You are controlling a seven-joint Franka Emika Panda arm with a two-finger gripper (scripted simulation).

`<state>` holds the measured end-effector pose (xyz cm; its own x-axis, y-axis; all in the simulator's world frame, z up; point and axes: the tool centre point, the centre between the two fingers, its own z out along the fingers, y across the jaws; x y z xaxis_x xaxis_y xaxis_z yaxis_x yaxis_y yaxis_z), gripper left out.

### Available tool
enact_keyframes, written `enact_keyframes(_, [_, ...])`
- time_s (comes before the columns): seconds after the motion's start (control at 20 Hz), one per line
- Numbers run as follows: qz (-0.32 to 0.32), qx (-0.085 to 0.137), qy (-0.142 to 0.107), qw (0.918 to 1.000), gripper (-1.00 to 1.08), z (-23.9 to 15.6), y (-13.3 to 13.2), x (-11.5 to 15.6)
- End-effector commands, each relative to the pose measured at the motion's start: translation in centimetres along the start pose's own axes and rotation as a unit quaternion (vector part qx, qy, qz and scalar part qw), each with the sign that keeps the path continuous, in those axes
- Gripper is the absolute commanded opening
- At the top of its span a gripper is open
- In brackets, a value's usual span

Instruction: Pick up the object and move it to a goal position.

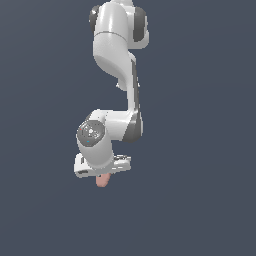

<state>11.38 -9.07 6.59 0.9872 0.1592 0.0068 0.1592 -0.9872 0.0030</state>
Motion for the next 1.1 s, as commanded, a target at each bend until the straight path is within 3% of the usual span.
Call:
enact_keyframes(0.0, [0.000,0.000,-0.001,1.0000,-1.00,-0.1,-0.1,0.8])
enact_keyframes(1.05, [0.000,0.001,-0.003,1.0000,-1.00,-0.6,-0.2,2.9])
